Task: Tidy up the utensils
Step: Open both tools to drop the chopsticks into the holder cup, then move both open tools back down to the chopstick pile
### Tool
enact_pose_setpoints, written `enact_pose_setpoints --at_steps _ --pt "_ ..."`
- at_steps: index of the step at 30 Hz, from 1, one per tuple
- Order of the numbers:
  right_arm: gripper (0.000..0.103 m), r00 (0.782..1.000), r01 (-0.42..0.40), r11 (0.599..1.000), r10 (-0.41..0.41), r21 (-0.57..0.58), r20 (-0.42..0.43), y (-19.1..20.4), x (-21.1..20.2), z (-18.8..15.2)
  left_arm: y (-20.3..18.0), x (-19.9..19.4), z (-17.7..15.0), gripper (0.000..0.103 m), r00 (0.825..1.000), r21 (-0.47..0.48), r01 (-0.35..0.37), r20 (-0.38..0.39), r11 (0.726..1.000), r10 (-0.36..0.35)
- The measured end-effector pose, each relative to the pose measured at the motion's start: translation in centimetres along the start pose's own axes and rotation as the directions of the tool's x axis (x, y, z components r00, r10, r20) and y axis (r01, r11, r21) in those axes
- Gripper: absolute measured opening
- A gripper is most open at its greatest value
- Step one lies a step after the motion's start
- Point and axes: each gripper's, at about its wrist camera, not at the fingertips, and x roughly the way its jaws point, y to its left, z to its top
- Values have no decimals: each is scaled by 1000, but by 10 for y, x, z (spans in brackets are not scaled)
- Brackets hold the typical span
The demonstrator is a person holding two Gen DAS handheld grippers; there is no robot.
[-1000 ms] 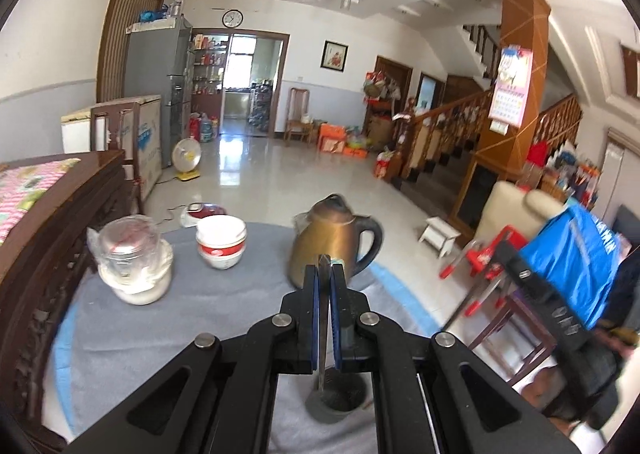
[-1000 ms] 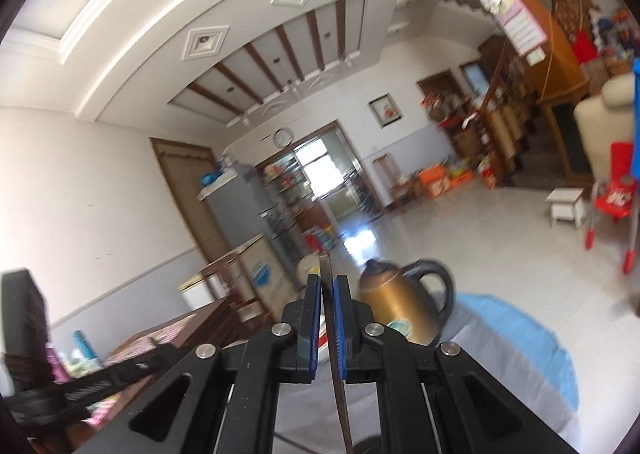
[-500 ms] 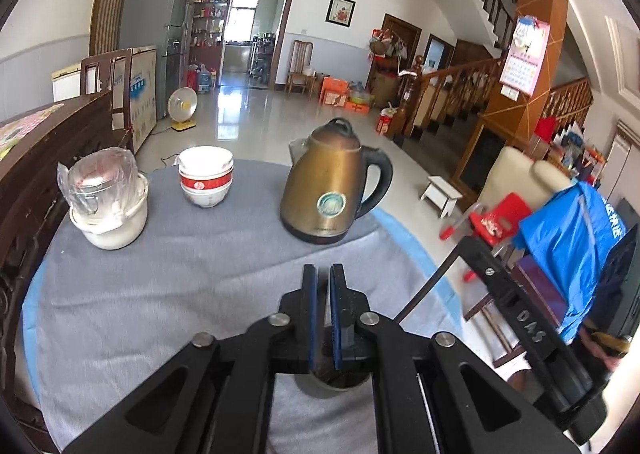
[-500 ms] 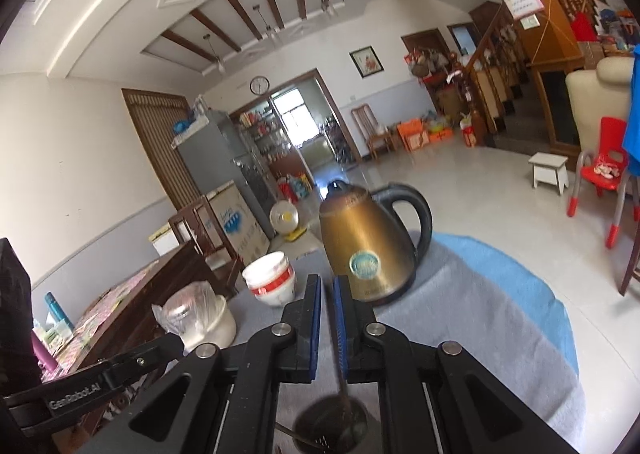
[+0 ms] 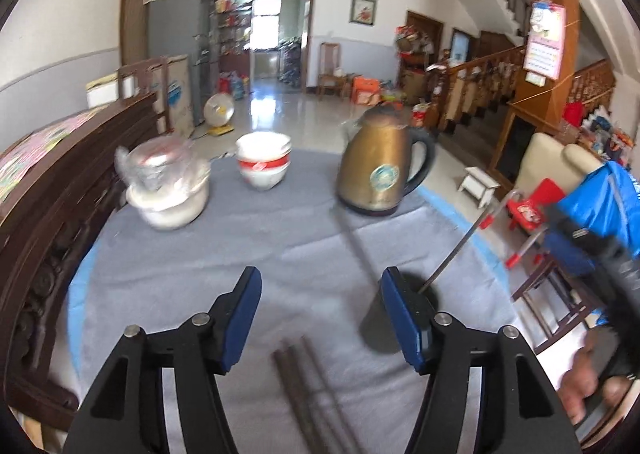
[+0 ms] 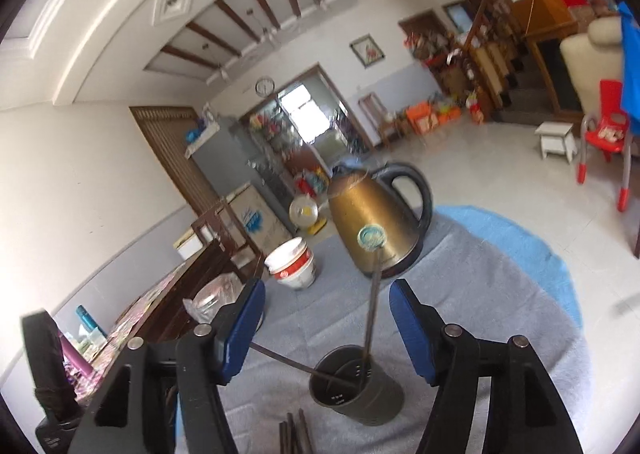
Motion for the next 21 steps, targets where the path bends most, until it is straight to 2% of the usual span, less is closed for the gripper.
enact_pose_setpoints --at_steps 4,7,10,21 --pt "66 1000 19 1000 -19 -17 -4 -1 -20 -8 28 2 -26 64 997 -42 -52 -66 998 50" --pt "57 999 31 998 -32 -50 -22 4 -29 -14 48 1 -48 64 990 -64 -97 -107 993 90" --pt "52 998 22 996 -27 -83 -54 8 -35 -24 61 -3 -72 64 982 -61 -131 -145 990 121" --pt "51 974 -12 989 -22 -148 -224 14 -35 -73 79 -20 -141 64 952 10 -197 -239 980 194"
